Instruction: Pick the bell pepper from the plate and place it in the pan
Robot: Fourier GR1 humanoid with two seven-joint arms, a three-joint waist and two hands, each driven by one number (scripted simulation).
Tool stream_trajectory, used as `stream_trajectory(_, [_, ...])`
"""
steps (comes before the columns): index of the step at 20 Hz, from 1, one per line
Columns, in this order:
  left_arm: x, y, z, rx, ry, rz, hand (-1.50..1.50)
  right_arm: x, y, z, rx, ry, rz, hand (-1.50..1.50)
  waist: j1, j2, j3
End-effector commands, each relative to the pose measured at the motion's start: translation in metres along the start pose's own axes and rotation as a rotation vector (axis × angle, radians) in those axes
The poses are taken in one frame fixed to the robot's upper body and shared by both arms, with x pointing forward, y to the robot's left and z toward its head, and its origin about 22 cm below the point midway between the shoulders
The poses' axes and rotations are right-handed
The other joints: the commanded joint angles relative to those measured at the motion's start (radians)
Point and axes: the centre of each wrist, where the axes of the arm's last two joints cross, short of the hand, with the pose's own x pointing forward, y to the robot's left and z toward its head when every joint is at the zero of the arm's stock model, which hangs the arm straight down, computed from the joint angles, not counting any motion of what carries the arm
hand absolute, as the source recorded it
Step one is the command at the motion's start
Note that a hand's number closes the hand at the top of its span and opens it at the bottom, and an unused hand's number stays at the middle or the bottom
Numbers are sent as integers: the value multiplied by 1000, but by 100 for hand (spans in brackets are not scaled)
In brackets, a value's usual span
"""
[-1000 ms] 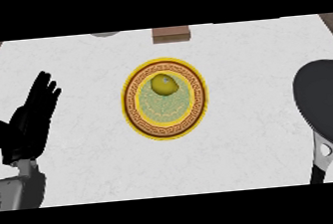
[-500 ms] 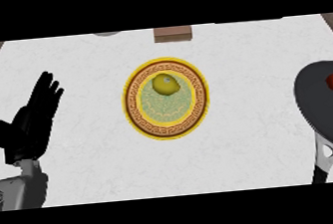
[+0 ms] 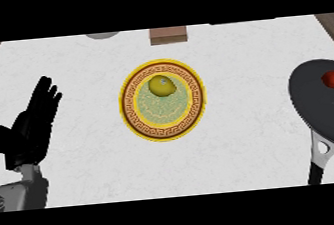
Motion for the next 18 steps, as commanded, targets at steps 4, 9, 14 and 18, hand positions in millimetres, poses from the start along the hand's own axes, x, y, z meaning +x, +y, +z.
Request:
stream_trajectory(4, [3, 8, 0, 12, 16, 0, 0, -30, -52, 19, -62, 7, -314, -150, -32, -8, -1])
stream_trajectory(9, [0, 27, 9, 62, 21, 1, 0, -69, -104, 55, -15, -69, -449, -150, -52, -13, -2])
stream_trajectory(14, [-6, -1, 8, 33, 12, -8, 0, -112, -143, 110, 5, -96, -506, -150, -22, 0, -1])
stream_trajectory(18, [9, -2, -1, 13, -6, -10, 0, -124, -179, 135, -10, -103, -506, -150, -5, 3, -1])
